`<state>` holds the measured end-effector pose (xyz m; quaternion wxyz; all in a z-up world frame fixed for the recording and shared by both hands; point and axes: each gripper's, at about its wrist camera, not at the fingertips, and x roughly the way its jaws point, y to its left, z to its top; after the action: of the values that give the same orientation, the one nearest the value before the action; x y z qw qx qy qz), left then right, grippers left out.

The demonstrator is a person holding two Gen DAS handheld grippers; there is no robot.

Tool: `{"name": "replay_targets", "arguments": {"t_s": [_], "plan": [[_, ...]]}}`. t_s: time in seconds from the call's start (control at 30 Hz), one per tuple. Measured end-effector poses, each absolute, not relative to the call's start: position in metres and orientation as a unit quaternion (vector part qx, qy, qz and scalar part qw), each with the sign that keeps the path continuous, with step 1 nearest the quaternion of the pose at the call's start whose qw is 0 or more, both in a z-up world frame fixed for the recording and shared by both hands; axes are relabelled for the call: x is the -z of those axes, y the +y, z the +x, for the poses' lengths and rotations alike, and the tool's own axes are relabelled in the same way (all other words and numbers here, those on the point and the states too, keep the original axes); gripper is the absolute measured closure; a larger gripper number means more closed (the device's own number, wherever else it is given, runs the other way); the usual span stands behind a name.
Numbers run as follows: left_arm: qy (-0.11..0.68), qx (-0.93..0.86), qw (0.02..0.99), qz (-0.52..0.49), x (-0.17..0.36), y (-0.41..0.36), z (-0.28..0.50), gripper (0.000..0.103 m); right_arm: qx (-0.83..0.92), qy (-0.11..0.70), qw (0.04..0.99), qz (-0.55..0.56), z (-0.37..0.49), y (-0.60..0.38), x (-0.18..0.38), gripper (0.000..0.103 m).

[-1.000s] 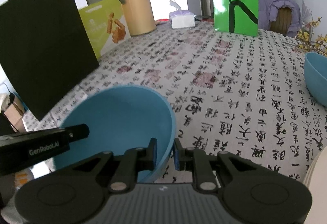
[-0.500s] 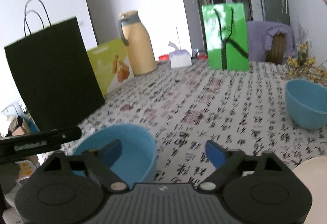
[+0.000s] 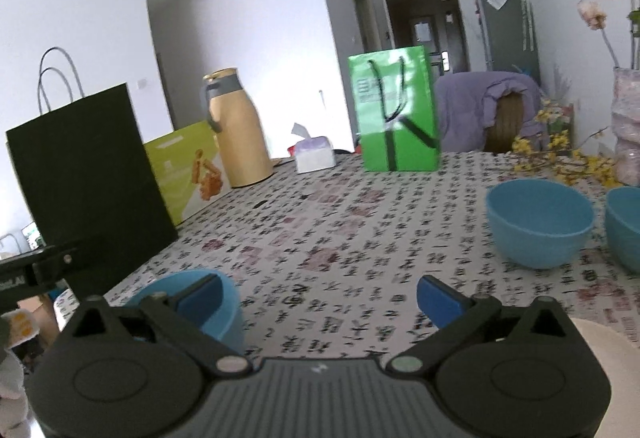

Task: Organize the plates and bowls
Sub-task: 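Pull both open grippers back from the placed bowl toward the remaining bowls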

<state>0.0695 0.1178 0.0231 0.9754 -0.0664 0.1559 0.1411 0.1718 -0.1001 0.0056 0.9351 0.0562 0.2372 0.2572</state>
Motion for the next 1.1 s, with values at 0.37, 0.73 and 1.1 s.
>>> {"name": "replay_targets", "arguments": {"t_s": [0.37,0.73,1.1], "plan": [[0.144,-0.143,0.978,-0.053,-0.025,0.098,0.077,0.000,-0.234,0.215,0.947,0.043,0.182,-0.142,-0.018,0.000],[0.141,-0.146,0.978,-0.041,-0.028,0.079,0.097,0.000,-0.223,0.197,0.954,0.016,0.199,-0.165,-0.038,0.000],[0.150,-0.150,0.977,-0.035,-0.026,0.063,0.116,0.000,-0.239,0.205,0.949,0.031,0.219,-0.185,-0.039,0.000]]}}
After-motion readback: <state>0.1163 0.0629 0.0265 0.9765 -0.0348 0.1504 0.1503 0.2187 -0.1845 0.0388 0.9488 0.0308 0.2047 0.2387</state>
